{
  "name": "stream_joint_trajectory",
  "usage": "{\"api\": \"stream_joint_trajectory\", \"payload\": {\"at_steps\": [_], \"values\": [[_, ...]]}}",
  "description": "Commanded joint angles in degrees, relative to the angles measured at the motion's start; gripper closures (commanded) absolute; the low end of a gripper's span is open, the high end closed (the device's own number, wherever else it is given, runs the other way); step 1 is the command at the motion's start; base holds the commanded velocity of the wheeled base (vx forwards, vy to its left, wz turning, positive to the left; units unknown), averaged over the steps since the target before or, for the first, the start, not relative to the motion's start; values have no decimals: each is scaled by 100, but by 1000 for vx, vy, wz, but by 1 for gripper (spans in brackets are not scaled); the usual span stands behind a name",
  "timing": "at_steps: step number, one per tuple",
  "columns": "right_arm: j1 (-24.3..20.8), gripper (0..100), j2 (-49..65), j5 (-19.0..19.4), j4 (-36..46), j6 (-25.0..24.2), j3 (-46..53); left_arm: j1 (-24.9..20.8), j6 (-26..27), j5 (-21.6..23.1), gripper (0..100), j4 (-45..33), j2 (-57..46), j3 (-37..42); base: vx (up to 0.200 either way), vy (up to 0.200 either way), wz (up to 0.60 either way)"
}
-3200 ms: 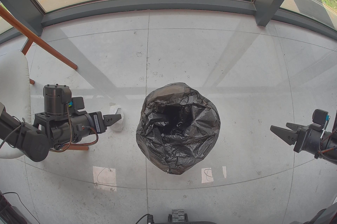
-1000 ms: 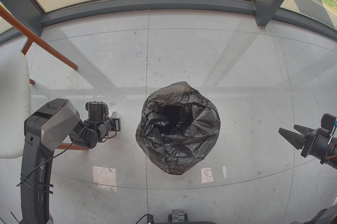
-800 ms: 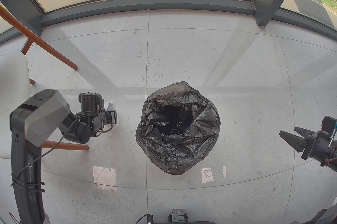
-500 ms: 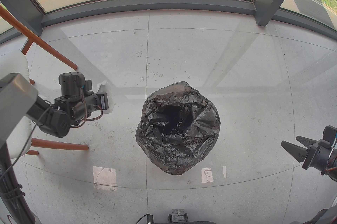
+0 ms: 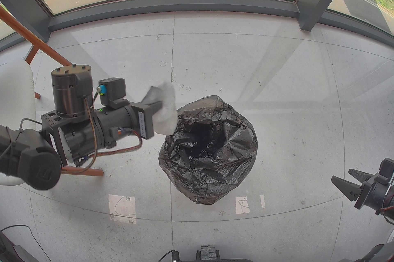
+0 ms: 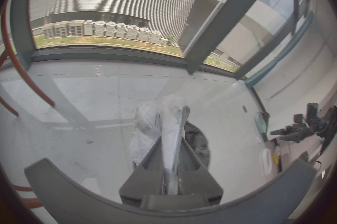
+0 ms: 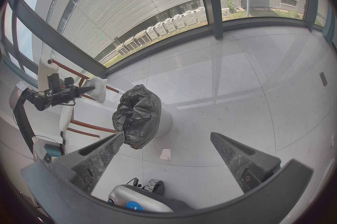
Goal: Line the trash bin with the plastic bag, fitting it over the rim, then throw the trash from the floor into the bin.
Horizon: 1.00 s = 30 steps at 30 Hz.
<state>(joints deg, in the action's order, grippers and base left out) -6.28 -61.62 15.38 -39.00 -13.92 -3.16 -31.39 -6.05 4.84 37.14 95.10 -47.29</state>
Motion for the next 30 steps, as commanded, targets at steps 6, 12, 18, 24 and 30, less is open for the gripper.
{"api": "stream_joint_trajectory", "payload": {"at_steps": [6, 12, 18, 24, 30], "values": [[21, 0, 151, 0, -3, -5, 26, -614, 33, 122, 100, 30, 431, -158, 0, 0, 0], [92, 0, 177, 17, -3, -14, 43, -719, 42, 131, 0, 38, 457, -70, 0, 0, 0], [153, 0, 256, -9, -11, -14, 140, -702, 7, 96, 0, 179, 290, -35, 0, 0, 0], [584, 0, 783, 17, 68, -14, 316, -359, -573, -528, 0, 566, -563, 378, 0, 0, 0], [935, 0, 1988, 0, 999, -5, 316, 617, -1048, -1003, 0, 452, -1978, 1292, 0, 0, 0]]}}
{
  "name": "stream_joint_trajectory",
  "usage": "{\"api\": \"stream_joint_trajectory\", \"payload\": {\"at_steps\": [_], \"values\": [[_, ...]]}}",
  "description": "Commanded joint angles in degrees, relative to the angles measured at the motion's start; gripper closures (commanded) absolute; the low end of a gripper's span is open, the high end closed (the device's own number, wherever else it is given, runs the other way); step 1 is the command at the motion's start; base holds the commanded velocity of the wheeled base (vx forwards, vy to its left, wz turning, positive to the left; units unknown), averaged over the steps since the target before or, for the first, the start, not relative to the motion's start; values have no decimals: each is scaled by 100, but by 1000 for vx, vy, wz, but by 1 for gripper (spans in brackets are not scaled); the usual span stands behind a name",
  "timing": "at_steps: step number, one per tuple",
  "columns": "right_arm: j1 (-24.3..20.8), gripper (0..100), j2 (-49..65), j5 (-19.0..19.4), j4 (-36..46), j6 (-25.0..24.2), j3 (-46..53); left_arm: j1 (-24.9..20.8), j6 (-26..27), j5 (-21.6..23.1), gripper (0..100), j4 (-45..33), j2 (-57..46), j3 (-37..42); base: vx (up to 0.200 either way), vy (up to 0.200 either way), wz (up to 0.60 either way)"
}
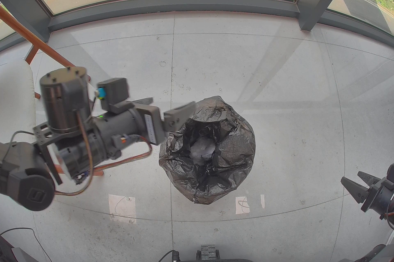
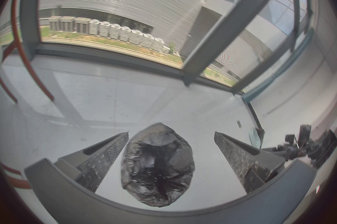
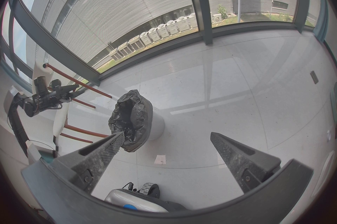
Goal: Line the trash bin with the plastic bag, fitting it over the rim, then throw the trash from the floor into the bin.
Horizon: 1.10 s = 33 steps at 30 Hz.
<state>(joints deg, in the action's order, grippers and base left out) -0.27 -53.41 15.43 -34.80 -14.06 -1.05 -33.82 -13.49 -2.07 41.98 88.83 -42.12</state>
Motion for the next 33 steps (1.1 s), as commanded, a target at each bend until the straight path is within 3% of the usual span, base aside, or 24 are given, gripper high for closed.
{"api": "stream_joint_trajectory", "payload": {"at_steps": [1, 4, 8, 12, 14, 17, 19, 20, 21, 23, 26, 28, 30, 33], "values": [[326, 0, 1641, -5, 958, 43, 96, 1255, -276, -311, 0, -155, -1773, 1048, 0, 0, 0], [317, 0, 2660, -14, 1854, 149, 87, 1870, -259, -338, 0, -472, -2582, 1514, 0, 0, 0], [326, 0, 4172, -49, 3111, 896, 96, 2810, -268, -338, 0, -841, -3636, 1900, 0, 0, 0], [308, 0, 4972, -32, 3639, 1291, -89, 3285, -259, -355, 0, -1052, -4647, 2480, 0, 0, 0], [308, 0, 4945, -155, 3498, 1502, -36, 3347, -250, -417, 0, -1140, -5306, 2762, 0, 0, 0], [308, 0, 4945, -673, 3234, 1608, 87, 3355, -215, -601, 0, -1755, -6475, 3096, 0, 0, 0], [308, 0, 4945, -1288, 3269, 1573, 105, 3355, -74, -610, 0, -2722, -7468, 3219, 0, 0, 0], [308, 0, 4945, -1385, 3305, 1555, 105, 3355, -57, -601, 0, -2871, -7618, 3219, 0, 0, 0], [308, 0, 4945, -1745, 3498, 1450, 105, 3347, 31, -531, 0, -3741, -8391, 3210, 0, 0, 0], [308, 0, 4936, -1745, 3524, 1344, 96, 3347, 181, -452, 0, -4594, -8874, 3271, 0, 0, 0], [308, 0, 4928, -1737, 3524, 1362, 87, 3355, 137, -434, 0, -4207, -8716, 3491, 0, 0, 0], [299, 0, 4928, -1728, 3524, 1370, 87, 3355, 286, -399, 0, -3882, -8751, 4212, 0, 0, 0], [299, 0, 4928, -1728, 3516, 1362, 96, 3347, 383, -364, 0, -3821, -8743, 4212, 0, 0, 0], [282, 0, 4936, -1719, 3507, 1326, 96, 3347, 936, -136, 0, -3882, -8743, 4212, 0, 0, 0]]}}
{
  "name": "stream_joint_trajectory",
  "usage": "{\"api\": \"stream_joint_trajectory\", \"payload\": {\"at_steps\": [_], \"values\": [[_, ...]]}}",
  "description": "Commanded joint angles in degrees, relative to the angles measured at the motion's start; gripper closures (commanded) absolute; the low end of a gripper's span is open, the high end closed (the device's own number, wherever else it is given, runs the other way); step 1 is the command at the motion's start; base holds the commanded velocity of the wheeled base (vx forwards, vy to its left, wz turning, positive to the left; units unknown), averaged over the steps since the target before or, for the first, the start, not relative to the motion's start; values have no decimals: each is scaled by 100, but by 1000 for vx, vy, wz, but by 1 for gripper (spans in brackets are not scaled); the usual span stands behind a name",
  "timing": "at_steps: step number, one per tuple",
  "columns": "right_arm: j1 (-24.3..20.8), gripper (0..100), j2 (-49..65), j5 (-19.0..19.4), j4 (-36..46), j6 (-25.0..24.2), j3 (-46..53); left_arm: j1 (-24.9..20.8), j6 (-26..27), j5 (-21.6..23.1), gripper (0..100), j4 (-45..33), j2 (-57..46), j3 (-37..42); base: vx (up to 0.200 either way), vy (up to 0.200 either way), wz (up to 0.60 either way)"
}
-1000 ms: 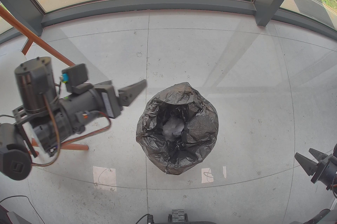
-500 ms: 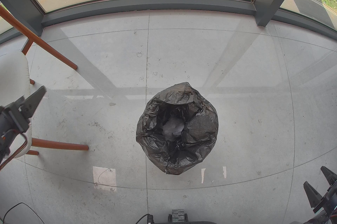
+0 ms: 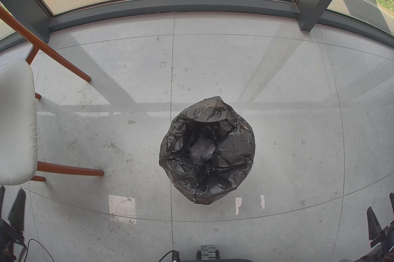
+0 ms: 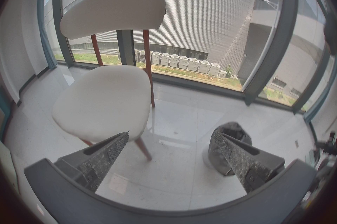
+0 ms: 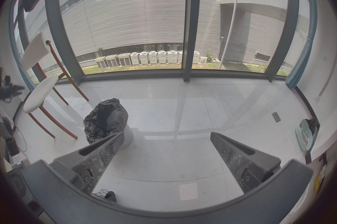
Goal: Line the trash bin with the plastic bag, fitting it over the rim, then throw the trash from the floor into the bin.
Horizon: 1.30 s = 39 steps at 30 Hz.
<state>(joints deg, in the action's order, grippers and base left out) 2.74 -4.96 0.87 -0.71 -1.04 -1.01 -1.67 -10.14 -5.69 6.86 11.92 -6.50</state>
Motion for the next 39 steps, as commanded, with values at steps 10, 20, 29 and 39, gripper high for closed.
{"api": "stream_joint_trajectory", "payload": {"at_steps": [10, 20, 29, 39], "values": [[-11, 0, 83, -139, 106, 262, 84, 193, 979, 473, 0, -765, -1069, 650, 0, 0, 0], [-28, 0, 83, -87, 123, 95, 92, 193, 997, 534, 0, -669, -1078, 650, 0, 0, 0], [-318, 0, 206, -60, 106, 253, 101, 193, 988, 534, 0, -660, -1069, 650, 0, 0, 0], [-283, 0, 417, -122, 97, 288, 101, 193, 979, 534, 0, -660, -1078, 650, 0, 0, 0]]}}
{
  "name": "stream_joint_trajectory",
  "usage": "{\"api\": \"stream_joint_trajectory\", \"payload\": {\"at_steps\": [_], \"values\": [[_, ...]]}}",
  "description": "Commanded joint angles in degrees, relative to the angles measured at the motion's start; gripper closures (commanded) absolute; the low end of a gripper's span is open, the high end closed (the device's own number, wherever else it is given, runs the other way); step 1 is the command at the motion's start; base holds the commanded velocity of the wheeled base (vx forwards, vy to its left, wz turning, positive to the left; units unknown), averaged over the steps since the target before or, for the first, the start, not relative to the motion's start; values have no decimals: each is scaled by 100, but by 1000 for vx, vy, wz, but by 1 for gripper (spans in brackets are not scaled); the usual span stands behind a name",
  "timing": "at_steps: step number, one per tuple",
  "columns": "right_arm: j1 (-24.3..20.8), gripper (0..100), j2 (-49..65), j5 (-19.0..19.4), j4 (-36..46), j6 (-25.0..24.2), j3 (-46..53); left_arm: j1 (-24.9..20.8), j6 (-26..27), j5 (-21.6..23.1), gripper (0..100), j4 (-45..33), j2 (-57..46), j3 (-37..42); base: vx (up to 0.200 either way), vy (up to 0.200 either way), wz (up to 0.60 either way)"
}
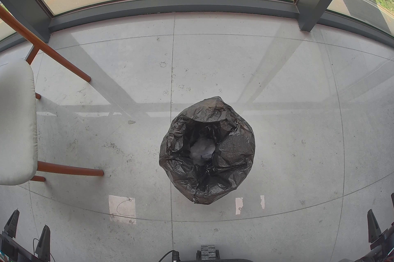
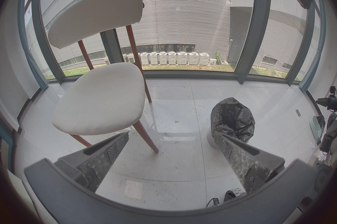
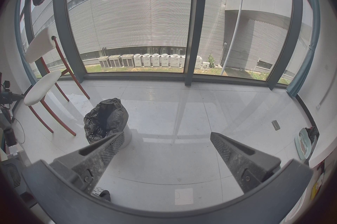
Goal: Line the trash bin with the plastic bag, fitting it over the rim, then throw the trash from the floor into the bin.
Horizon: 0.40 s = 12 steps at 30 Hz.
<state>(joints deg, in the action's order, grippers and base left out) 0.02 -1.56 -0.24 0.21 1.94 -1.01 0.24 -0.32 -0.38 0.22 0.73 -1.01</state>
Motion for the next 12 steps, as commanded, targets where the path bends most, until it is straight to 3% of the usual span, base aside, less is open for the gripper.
{"api": "stream_joint_trajectory", "payload": {"at_steps": [1, 12], "values": [[-11, 0, 77, -2, 6, -9, 101, 2, -3, 3, 0, 4, 41, 101, 0, 0, 0], [-2, 0, 77, -11, 6, -36, 101, 2, -12, 11, 0, 4, 41, 101, 0, 0, 0]]}}
